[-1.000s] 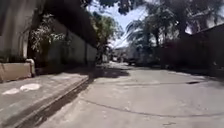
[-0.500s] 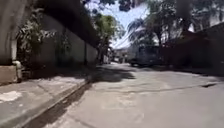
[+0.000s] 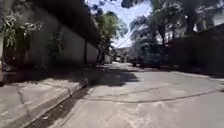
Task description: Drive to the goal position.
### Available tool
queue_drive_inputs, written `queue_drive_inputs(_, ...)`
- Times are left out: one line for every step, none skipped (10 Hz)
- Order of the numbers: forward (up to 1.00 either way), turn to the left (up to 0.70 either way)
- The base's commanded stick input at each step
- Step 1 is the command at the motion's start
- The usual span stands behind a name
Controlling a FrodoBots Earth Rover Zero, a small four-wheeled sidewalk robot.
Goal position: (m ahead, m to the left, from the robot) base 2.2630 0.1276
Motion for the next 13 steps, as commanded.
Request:
queue_drive_inputs(1.0, 0.0)
queue_drive_inputs(1.0, 0.0)
queue_drive_inputs(1.0, 0.0)
queue_drive_inputs(1.0, 0.0)
queue_drive_inputs(1.0, 0.0)
queue_drive_inputs(1.0, 0.0)
queue_drive_inputs(1.0, -0.4)
queue_drive_inputs(1.0, -0.4)
queue_drive_inputs(1.0, -0.15)
queue_drive_inputs(1.0, 0.0)
queue_drive_inputs(1.0, 0.0)
queue_drive_inputs(1.0, 0.0)
queue_drive_inputs(1.0, 0.0)
